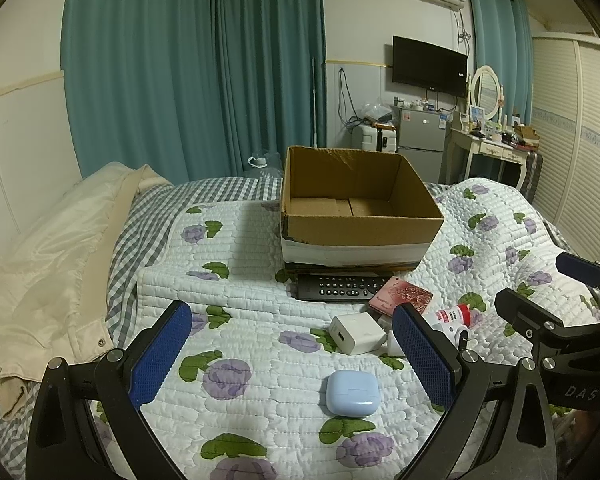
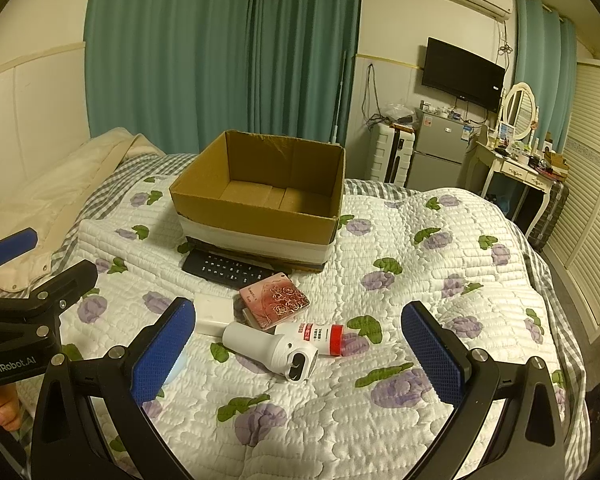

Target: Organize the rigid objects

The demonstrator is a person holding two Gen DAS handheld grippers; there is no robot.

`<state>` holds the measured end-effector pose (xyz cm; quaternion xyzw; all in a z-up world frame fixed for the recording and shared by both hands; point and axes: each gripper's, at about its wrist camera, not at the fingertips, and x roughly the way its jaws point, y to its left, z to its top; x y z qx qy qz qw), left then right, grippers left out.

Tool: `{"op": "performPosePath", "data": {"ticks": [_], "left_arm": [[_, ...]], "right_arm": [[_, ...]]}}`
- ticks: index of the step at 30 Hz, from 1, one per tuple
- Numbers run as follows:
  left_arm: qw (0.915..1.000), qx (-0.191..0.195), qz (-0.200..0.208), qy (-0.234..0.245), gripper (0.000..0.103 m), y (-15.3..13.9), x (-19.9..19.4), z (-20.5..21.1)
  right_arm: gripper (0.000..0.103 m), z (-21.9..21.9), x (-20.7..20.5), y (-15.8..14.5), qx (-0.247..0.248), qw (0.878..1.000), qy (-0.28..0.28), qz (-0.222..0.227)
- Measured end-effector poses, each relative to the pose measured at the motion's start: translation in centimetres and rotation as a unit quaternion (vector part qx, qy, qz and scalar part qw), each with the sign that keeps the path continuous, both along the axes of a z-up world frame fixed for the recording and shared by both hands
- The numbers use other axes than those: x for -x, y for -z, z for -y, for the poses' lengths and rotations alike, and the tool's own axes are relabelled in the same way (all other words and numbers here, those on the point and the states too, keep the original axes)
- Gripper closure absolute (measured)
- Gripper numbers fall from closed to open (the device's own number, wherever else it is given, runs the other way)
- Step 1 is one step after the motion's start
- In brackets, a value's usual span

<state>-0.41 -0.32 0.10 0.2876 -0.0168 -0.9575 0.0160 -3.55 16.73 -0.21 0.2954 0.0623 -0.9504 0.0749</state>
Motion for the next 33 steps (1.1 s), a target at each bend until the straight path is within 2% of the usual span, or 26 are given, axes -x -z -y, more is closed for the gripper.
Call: {"op": "performPosePath", "data": {"ticks": [19, 25, 29, 33], "left_arm": [[0.9999, -0.009, -0.002, -0.007, 0.002, -0.5, 0.6, -0.8], [0.9981, 0.01, 0.059, 0.016, 0.003, 3.4, 2.2, -2.3], [0.9912, 0.016, 0.127, 0.036, 0.004, 7.5, 3.2, -3.4], [0.9841, 0.027, 0.168, 0.052, 0.004, 10.2, 3.8, -4.2]], "right_arm": [[0.0, -0.9, 1.3, -0.6, -0.002, 1.0, -0.017, 0.014], [0.0, -1.4, 3.0, 0.0, -0.028, 0.999, -0.026, 0.021], [0.0, -2.0, 3.9, 1.8, -0.018, 0.999, -0.028, 0.043], [0.0, -2.4, 4.9, 4.1, -0.006, 0.996, -0.027, 0.079]]}}
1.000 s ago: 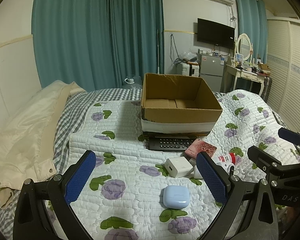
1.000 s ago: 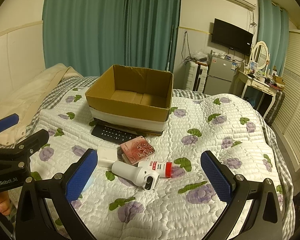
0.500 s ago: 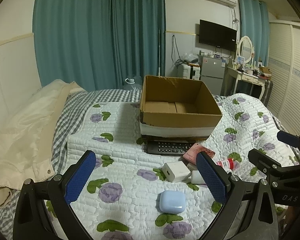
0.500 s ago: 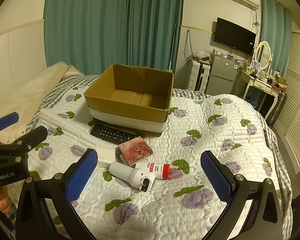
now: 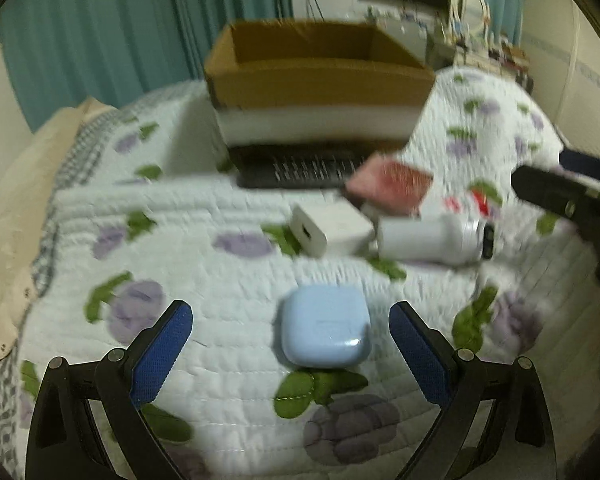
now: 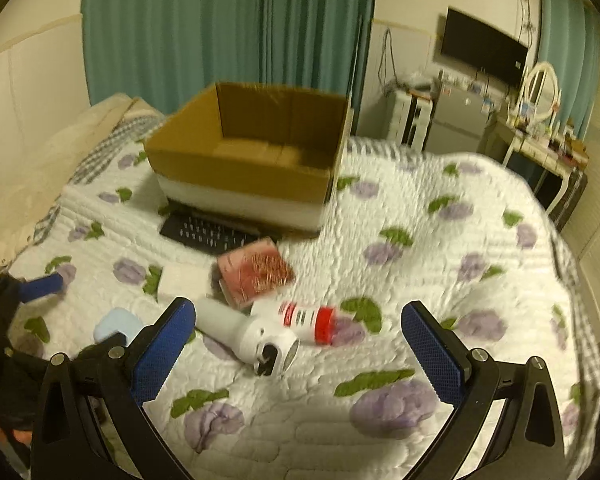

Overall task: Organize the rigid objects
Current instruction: 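Grasp the light-blue earbud case with the left tool while the right tool grasps the white handheld device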

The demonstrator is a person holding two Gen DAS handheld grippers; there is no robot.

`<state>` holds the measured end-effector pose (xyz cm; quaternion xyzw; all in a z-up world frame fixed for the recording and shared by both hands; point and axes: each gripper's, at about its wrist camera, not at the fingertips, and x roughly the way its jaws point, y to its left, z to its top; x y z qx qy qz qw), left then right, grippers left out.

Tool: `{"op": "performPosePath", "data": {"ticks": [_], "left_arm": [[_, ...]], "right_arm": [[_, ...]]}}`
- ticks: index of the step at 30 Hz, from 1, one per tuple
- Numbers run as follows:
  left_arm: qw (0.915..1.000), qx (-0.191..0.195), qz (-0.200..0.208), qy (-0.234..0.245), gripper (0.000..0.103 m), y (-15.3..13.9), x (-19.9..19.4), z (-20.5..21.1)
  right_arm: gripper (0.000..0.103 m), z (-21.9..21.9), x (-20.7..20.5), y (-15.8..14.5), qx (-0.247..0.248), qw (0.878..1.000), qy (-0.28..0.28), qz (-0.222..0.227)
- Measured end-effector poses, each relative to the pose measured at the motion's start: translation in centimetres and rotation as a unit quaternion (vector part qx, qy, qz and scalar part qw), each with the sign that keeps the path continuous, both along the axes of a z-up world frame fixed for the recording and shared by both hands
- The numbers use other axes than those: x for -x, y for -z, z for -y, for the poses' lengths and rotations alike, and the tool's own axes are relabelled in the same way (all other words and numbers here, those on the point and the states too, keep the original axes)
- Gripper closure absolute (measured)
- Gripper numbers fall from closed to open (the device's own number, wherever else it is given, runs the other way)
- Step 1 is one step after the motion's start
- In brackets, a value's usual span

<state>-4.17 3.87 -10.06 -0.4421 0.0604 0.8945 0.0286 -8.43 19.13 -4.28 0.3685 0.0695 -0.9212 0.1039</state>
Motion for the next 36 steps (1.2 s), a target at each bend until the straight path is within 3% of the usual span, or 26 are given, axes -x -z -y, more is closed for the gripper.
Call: {"op": "performPosePath", "data": {"ticks": [4, 7, 8, 9, 16, 18, 23, 25, 30, 36], "left_arm": [[0.9995, 0.018, 0.026, 0.011, 0.005, 1.8, 0.5, -0.8], [0.9991, 0.022, 0.027, 0.023, 0.016, 1.8, 0.3, -1.1], [0.999, 0.022, 0.028, 0.027, 0.04, 1.8, 0.3, -1.2], [0.9989, 0.021, 0.031, 0.03, 0.052, 1.9, 0.3, -1.2], [0.9994, -0.008, 0.02, 0.028, 0.052, 0.4, 0.4, -0.3], [0.9997, -0.013, 0.006, 0.019, 0.052, -0.6, 0.5, 0.2], [0.9996, -0.02, -0.021, -0.001, 0.052, -2.7, 1.4, 1.4], [0.9994, -0.019, -0.026, -0.009, 0.052, -3.0, 1.9, 1.8], [0.9992, -0.021, -0.029, -0.018, 0.052, -3.1, 2.5, 2.6], [0.9993, -0.024, -0.021, -0.02, 0.052, -2.7, 2.8, 2.8]], "right_arm": [[0.0, 0.2, 0.4, 0.8, 0.006, 1.0, -0.007, 0.014], [0.0, 0.5, 0.6, 1.2, 0.004, 1.0, -0.012, 0.022], [0.0, 0.5, 0.7, 1.3, 0.003, 1.0, -0.013, 0.024], [0.0, 0.6, 0.7, 1.3, 0.001, 1.0, -0.014, 0.026], [0.0, 1.3, 0.5, 0.8, -0.012, 0.999, -0.035, 0.034], [0.006, 1.7, 0.5, 0.4, -0.016, 0.998, -0.054, 0.043], [0.01, 3.4, 1.7, -0.1, -0.073, 0.991, -0.101, 0.057], [0.015, 4.2, 2.3, 0.7, -0.093, 0.985, -0.125, 0.071], [0.043, 5.4, 5.0, 5.8, -0.12, 0.97, -0.15, 0.15], [0.044, 6.4, 5.7, 8.0, -0.135, 0.96, -0.17, 0.177]]}}
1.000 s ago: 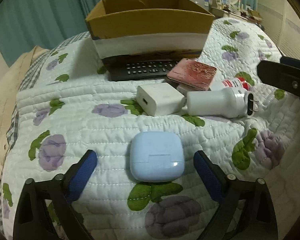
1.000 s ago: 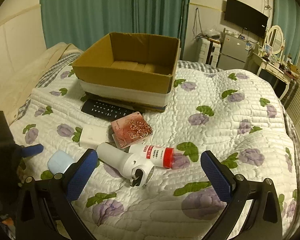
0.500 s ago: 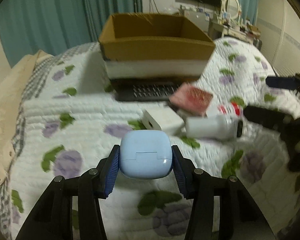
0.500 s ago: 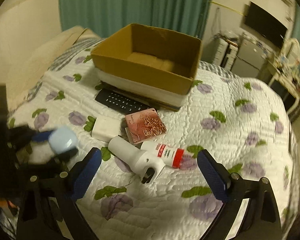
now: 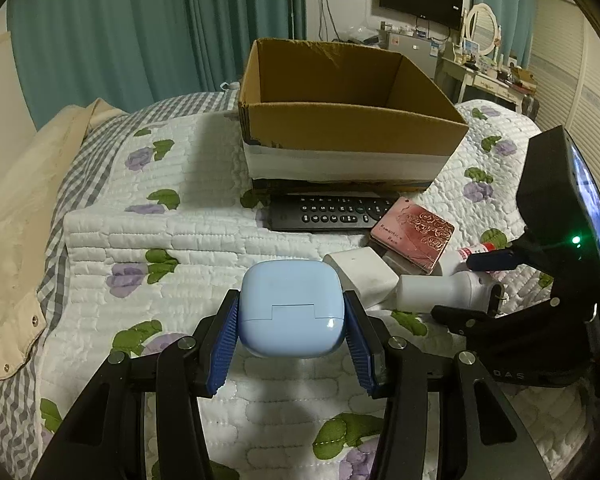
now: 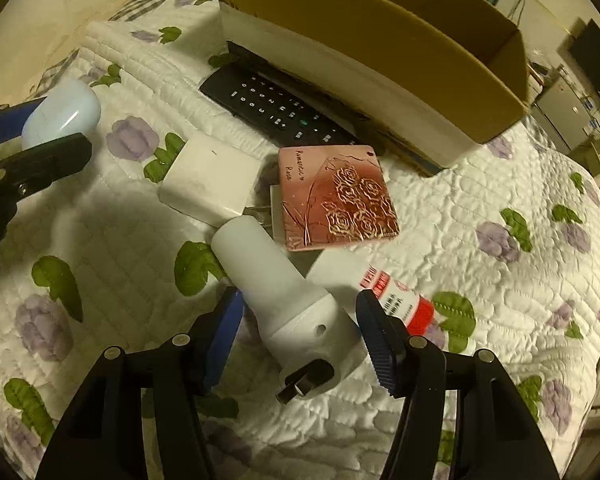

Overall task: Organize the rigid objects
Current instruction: 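Grasp the light-blue earbud case with the left tool while the right tool grasps the white handheld device, then carry the earbud case and white device into the box and release both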

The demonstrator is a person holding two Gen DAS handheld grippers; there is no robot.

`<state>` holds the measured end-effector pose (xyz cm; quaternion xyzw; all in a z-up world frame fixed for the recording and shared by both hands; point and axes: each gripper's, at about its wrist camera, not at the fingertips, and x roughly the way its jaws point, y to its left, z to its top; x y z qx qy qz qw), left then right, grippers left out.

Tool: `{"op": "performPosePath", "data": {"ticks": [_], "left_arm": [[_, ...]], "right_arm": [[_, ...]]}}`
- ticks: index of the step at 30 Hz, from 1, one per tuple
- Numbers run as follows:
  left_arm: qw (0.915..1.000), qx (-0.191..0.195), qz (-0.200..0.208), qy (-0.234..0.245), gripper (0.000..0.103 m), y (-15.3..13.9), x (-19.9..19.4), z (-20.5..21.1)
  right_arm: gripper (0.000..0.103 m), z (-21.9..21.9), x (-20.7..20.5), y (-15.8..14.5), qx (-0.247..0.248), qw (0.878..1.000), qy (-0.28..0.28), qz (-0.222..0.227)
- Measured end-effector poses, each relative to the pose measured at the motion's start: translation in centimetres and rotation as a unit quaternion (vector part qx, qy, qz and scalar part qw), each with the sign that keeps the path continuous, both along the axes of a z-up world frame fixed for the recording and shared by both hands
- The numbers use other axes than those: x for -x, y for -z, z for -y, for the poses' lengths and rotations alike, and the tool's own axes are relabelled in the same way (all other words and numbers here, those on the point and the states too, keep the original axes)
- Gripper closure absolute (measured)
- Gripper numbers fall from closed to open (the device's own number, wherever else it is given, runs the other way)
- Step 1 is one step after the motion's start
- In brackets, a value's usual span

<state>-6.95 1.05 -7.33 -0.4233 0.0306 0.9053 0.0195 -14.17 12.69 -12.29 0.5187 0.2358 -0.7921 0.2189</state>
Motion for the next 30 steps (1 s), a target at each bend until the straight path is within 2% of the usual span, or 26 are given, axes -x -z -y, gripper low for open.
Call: {"op": "performPosePath", "data": {"ticks": [4, 6, 10, 16, 20, 26, 30], "left_arm": [[1.0, -0.006, 0.0, -0.001, 0.052, -0.3, -0.3, 0.2], [1.0, -0.007, -0.001, -0.002, 0.052, -0.6, -0.5, 0.3], [0.9998, -0.009, -0.016, -0.002, 0.052, -2.2, -1.3, 0.3], [0.999, -0.019, -0.039, 0.003, 0.052, -5.1, -1.9, 0.0], [0.9979, -0.023, -0.06, 0.005, 0.052, -7.6, -1.3, -0.2], [0.9947, -0.022, -0.1, 0.004, 0.052, -12.0, 2.2, -0.6], [0.9941, -0.024, -0.105, 0.005, 0.052, -13.3, 5.8, -0.8]], "right_arm": [[0.044, 1.2, -0.5, 0.8, -0.032, 0.999, -0.019, -0.011], [0.047, 1.6, -1.0, 0.9, -0.043, 0.999, -0.025, -0.021], [0.059, 0.9, -2.3, -0.6, -0.024, 0.999, -0.016, -0.043], [0.06, -0.3, -3.6, -5.6, 0.027, 0.995, 0.008, -0.095], [0.06, -0.4, -3.3, -10.6, 0.057, 0.99, 0.016, -0.131], [0.06, -0.4, -0.6, -17.9, 0.103, 0.976, 0.029, -0.188], [0.06, 0.1, 1.8, -20.0, 0.121, 0.971, 0.034, -0.205]]}}
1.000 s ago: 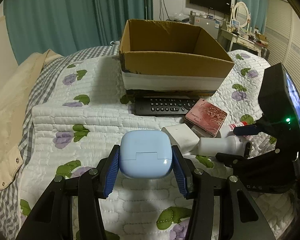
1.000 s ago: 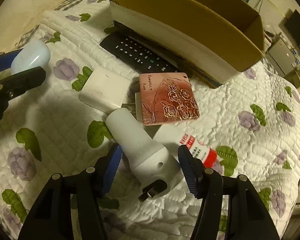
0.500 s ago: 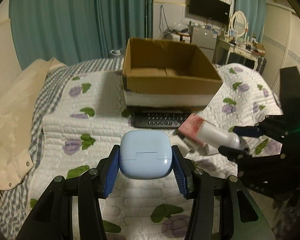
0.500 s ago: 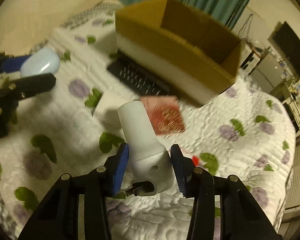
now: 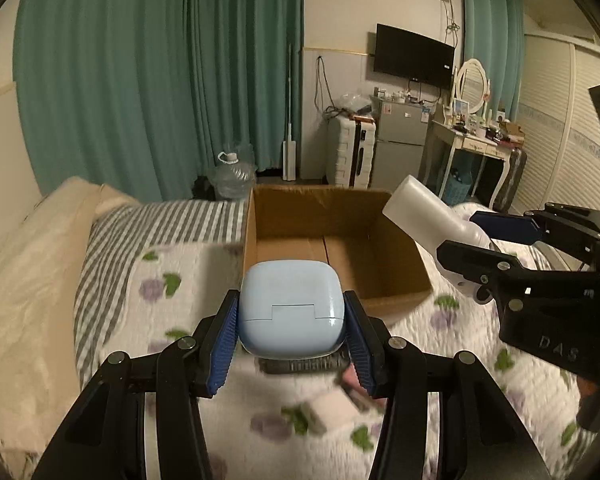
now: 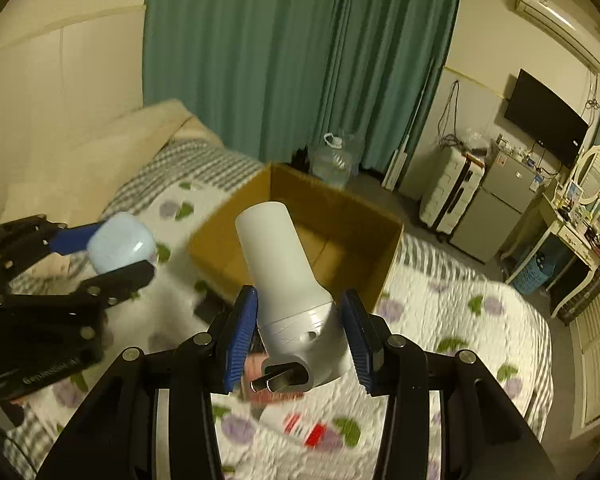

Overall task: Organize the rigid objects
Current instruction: 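Carry the earbud case and white device into the box and release both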

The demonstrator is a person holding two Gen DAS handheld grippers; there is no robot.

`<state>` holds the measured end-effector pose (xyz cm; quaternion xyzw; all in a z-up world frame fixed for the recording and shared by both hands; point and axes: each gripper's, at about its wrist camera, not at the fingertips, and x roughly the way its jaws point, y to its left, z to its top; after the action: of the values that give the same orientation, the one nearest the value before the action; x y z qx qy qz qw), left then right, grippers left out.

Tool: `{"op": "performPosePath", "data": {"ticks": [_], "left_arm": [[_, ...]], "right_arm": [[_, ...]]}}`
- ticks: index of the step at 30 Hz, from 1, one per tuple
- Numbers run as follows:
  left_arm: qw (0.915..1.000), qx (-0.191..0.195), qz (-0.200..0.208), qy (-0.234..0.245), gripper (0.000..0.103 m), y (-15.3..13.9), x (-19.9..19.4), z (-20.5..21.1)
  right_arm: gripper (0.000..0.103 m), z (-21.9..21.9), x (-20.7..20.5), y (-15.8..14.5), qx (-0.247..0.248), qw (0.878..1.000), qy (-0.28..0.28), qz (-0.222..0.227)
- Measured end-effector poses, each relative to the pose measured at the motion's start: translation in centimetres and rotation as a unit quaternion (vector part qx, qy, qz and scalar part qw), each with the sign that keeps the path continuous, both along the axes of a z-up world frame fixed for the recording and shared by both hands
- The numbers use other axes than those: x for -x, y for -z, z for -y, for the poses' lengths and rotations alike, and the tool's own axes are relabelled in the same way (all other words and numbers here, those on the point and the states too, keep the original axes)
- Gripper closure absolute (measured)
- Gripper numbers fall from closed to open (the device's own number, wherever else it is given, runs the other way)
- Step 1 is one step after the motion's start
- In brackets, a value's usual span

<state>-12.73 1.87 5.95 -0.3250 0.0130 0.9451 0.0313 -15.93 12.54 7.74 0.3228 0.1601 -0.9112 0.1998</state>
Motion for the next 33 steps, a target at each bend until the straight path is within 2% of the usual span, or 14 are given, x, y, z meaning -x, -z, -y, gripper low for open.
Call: {"op": "performPosePath", "data": {"ticks": [7, 12, 16, 22, 26, 30, 31, 33], "left_arm": [[0.9995, 0.027, 0.012, -0.008, 0.052, 1.1, 7.8, -0.9], [0.999, 0.034, 0.029, -0.006, 0.052, 3.8, 12.4, -1.6], [0.9983, 0.037, 0.045, -0.003, 0.052, 6.3, 14.4, -2.2], [0.9978, 0.037, 0.054, 0.002, 0.052, 8.5, 15.5, -2.3], [0.9979, 0.034, 0.056, 0.006, 0.05, 9.1, 15.6, -2.4], [0.9985, 0.036, 0.042, 0.007, 0.036, 8.2, 14.5, -2.4], [0.9987, 0.036, 0.037, 0.006, 0.035, 7.7, 14.3, -2.4], [0.999, 0.036, 0.027, 0.005, 0.031, 6.4, 13.4, -2.3]], "right_arm": [[0.06, 1.1, 6.4, -0.4, 0.031, 0.999, 0.015, 0.001], [0.06, 1.1, 11.6, 2.2, 0.039, 0.998, 0.038, 0.018], [0.06, 0.7, 14.9, 5.1, 0.044, 0.997, 0.057, 0.038], [0.06, -0.5, 17.1, 8.8, 0.055, 0.994, 0.067, 0.062], [0.061, -1.4, 17.4, 9.7, 0.06, 0.994, 0.07, 0.06], [0.06, -2.1, 16.8, 8.3, 0.075, 0.993, 0.08, 0.041], [0.057, -2.3, 16.6, 7.7, 0.078, 0.993, 0.081, 0.037], [0.038, -2.9, 15.8, 6.3, 0.083, 0.992, 0.091, 0.027]]}}
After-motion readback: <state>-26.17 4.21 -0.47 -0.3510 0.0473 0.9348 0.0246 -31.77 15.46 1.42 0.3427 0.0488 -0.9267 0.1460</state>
